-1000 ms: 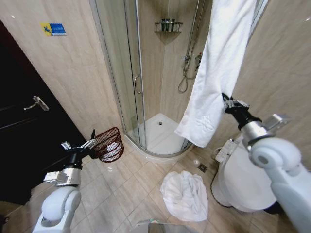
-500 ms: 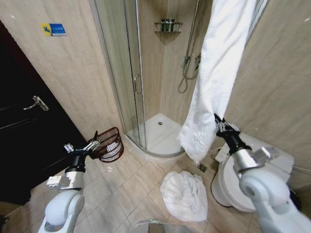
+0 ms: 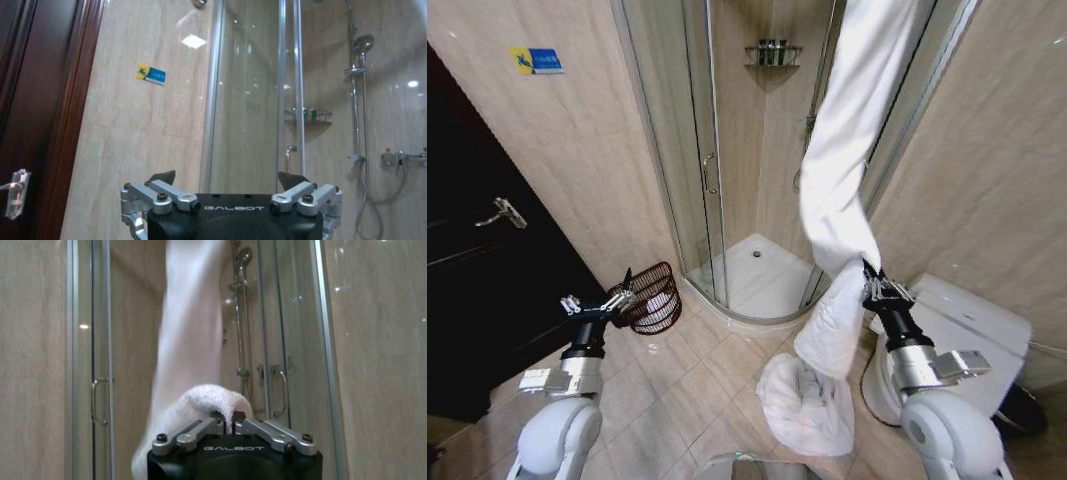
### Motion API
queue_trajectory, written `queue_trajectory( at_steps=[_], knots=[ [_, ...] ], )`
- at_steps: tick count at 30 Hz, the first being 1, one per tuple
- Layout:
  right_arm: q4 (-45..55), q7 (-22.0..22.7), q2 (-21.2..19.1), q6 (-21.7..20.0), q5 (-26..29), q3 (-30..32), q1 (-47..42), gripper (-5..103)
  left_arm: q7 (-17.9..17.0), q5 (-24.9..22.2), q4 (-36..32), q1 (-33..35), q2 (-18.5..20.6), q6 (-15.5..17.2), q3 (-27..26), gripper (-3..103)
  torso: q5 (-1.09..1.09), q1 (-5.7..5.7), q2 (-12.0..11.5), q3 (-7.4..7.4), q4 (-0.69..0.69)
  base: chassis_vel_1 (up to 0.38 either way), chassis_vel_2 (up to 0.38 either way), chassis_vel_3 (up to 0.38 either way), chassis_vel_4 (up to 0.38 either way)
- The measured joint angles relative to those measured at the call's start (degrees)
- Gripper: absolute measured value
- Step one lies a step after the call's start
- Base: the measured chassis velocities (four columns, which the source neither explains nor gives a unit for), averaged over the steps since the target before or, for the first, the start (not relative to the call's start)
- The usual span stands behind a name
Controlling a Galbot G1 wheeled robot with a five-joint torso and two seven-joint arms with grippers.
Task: Discard the used towel into the hamper.
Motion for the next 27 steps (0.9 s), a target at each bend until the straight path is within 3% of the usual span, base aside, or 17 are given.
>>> queue_trajectory(
  at_steps=[9,20,27],
  knots=[
    [2.5,-0.6,2.1,2.3,-2.6,0.1,-3.1,3,0.0,-0.2,0.1,0.4,0.4,-0.9,-0.8,100,0.01,0.00,0.0,0.00,0.00,0.000,0.000,0.000,0.000],
    [3.8,0.5,1.2,2.3,-3.1,0.0,-3.3,3,-0.3,-0.2,-0.1,0.6,0.2,-1.0,-0.6,100,0.01,0.00,0.0,0.00,0.00,0.000,0.000,0.000,0.000],
    [3.8,2.4,-1.6,0.1,-1.2,1.0,-2.3,3,-0.5,-0.2,-0.1,0.5,0.2,-0.1,-0.4,100,0.01,0.00,0.0,0.00,0.00,0.000,0.000,0.000,0.000]
  ],
)
